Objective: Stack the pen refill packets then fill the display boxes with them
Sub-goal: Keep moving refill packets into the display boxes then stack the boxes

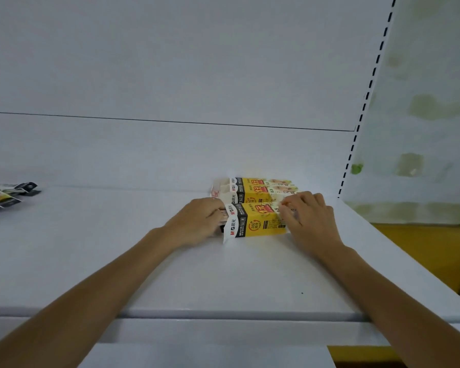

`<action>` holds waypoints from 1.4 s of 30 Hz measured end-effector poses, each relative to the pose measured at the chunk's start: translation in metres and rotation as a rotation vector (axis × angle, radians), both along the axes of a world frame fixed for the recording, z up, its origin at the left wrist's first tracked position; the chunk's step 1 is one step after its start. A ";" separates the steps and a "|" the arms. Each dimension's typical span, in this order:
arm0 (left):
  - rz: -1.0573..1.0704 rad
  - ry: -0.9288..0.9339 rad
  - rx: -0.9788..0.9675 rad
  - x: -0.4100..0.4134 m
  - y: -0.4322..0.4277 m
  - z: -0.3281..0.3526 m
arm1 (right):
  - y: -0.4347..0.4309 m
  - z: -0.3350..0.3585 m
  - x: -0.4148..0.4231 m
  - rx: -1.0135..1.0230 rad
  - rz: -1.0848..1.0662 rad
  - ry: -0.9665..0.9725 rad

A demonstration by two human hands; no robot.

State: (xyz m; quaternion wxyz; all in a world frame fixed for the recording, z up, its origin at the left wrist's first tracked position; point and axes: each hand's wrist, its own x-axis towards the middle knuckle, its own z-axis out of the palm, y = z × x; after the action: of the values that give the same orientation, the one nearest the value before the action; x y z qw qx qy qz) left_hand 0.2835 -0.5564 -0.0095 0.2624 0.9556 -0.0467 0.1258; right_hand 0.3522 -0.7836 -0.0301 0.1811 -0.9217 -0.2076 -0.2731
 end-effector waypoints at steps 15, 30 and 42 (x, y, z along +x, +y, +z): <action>0.472 0.203 -0.197 -0.015 0.039 0.012 | -0.001 0.000 0.006 0.029 0.007 -0.023; 0.222 0.019 -0.516 0.003 -0.020 0.003 | -0.003 0.002 0.003 0.059 0.028 0.024; 0.251 -0.089 -0.529 0.002 -0.022 -0.010 | -0.006 0.001 0.006 0.077 0.064 0.048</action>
State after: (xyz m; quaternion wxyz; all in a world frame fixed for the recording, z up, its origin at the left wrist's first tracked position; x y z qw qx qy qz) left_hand 0.2856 -0.5782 -0.0193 0.4823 0.8459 0.0949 0.2070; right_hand 0.3581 -0.7891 -0.0286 0.2297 -0.9134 -0.2217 -0.2527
